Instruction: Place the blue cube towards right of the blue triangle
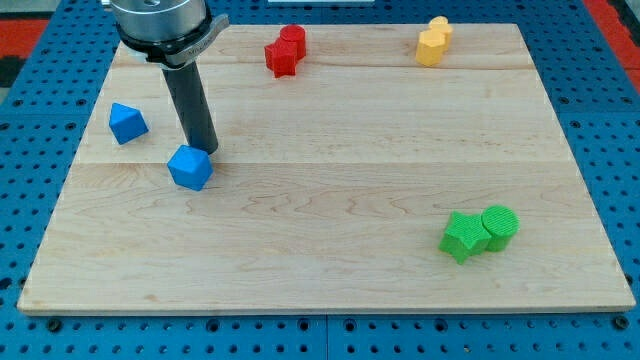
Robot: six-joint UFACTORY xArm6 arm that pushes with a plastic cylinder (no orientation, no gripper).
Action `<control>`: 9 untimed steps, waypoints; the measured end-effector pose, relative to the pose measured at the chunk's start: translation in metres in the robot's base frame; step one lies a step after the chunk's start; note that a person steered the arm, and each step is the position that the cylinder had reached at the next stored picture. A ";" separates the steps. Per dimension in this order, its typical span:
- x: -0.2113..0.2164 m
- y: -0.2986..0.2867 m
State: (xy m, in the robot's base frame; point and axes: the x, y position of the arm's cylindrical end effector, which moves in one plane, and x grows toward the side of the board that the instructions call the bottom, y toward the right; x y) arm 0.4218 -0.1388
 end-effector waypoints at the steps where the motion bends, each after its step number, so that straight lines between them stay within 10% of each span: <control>1: 0.005 0.000; 5: 0.065 0.015; 9: 0.034 -0.006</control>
State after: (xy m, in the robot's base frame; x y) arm 0.4560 -0.1452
